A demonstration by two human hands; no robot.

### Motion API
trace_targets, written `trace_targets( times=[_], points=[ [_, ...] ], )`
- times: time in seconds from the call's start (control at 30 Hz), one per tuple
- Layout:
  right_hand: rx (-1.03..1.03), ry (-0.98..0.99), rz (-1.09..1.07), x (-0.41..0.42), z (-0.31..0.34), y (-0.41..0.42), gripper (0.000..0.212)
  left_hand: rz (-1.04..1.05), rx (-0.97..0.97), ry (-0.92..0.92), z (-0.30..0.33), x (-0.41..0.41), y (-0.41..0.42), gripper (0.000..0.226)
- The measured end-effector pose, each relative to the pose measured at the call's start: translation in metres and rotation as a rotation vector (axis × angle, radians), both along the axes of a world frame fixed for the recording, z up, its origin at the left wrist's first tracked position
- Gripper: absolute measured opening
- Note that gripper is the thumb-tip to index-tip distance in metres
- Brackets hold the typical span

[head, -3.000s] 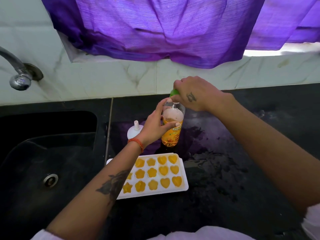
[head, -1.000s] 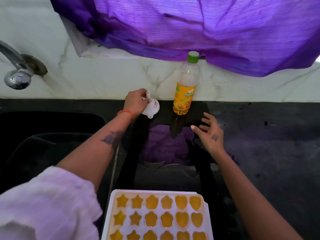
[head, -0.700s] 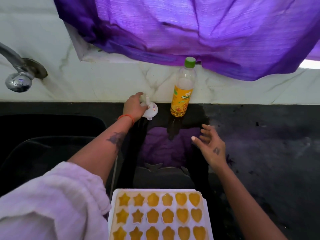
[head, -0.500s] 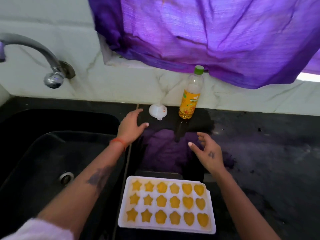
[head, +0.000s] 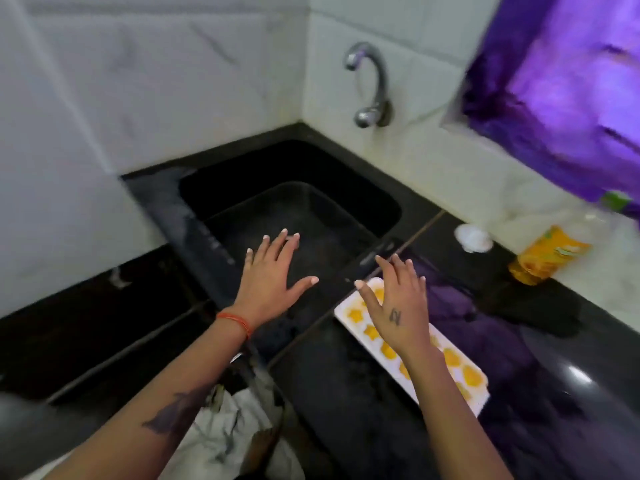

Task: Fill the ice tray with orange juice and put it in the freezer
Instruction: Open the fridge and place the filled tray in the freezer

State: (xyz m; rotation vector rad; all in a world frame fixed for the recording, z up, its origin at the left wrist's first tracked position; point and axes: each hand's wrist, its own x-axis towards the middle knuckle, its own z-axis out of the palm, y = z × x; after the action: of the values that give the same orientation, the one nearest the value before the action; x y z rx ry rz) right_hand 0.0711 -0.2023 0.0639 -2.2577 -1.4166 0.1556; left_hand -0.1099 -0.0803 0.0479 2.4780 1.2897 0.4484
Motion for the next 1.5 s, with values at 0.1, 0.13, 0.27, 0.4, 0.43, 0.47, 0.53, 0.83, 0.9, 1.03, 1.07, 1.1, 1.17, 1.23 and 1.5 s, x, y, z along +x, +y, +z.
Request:
trace_targets(
  times=[0.1, 0.13, 0.27, 0.4, 0.43, 0.47, 0.53, 0.83, 0.9, 1.03, 1.07, 1.1, 1.17, 1.23, 1.5],
  points=[
    [-0.005, 0.006, 0.157, -0.051, 0.003, 0.009, 0.062, 0.169, -0.007, 0.033, -0.006, -0.066, -0.028, 0.084],
    [-0.009, 0.011, 0.213, -0.068, 0.003, 0.011, 0.062, 0.223, -0.012, 0.029, -0.008, -0.087, -0.036, 0.084],
    [-0.033, 0.039, 0.437, -0.138, -0.003, 0.022, 0.063, 0.456, -0.06, -0.012, -0.022, -0.173, -0.075, 0.081],
    [-0.121, 0.049, 0.679, -0.218, -0.012, 0.023, 0.061, 0.699, -0.146, -0.04, -0.038, -0.265, -0.127, 0.077],
    [-0.15, 0.052, 0.739, -0.24, -0.015, 0.022, 0.061, 0.766, -0.165, -0.046, -0.043, -0.29, -0.142, 0.076],
    [-0.183, 0.048, 0.792, -0.261, -0.02, 0.022, 0.061, 0.83, -0.184, -0.043, -0.049, -0.316, -0.158, 0.075],
    [-0.261, 0.015, 0.899, -0.305, -0.028, 0.019, 0.062, 0.945, -0.235, -0.02, -0.06, -0.366, -0.193, 0.07],
    [-0.517, -0.044, 1.324, -0.526, -0.037, -0.029, 0.061, 1.38, -0.455, -0.065, -0.093, -0.583, -0.355, 0.059],
    [-0.494, -0.085, 1.437, -0.578, -0.036, -0.045, 0.06, 1.53, -0.379, -0.125, -0.091, -0.621, -0.386, 0.063],
    [-0.439, -0.183, 1.682, -0.685, -0.021, -0.085, 0.061, 1.81, -0.162, -0.192, -0.073, -0.68, -0.441, 0.066],
    [-0.413, -0.223, 1.747, -0.712, -0.016, -0.097, 0.062, 1.865, -0.123, -0.211, -0.069, -0.692, -0.454, 0.063],
    [-0.384, -0.249, 1.818, -0.739, -0.01, -0.11, 0.062, 1.907, -0.101, -0.232, -0.065, -0.702, -0.466, 0.059],
    [-0.323, -0.238, 1.975, -0.793, 0.006, -0.138, 0.063, 1.972, -0.083, -0.273, -0.061, -0.721, -0.49, 0.05],
    [-0.272, -0.17, 2.113, -0.844, 0.024, -0.169, 0.065, 2.031, -0.049, -0.311, -0.057, -0.737, -0.509, 0.046],
    [-0.122, 0.288, 1.837, -0.968, 0.059, -0.264, 0.057, 2.063, 0.102, -0.44, -0.036, -0.787, -0.534, 0.048]
  ],
)
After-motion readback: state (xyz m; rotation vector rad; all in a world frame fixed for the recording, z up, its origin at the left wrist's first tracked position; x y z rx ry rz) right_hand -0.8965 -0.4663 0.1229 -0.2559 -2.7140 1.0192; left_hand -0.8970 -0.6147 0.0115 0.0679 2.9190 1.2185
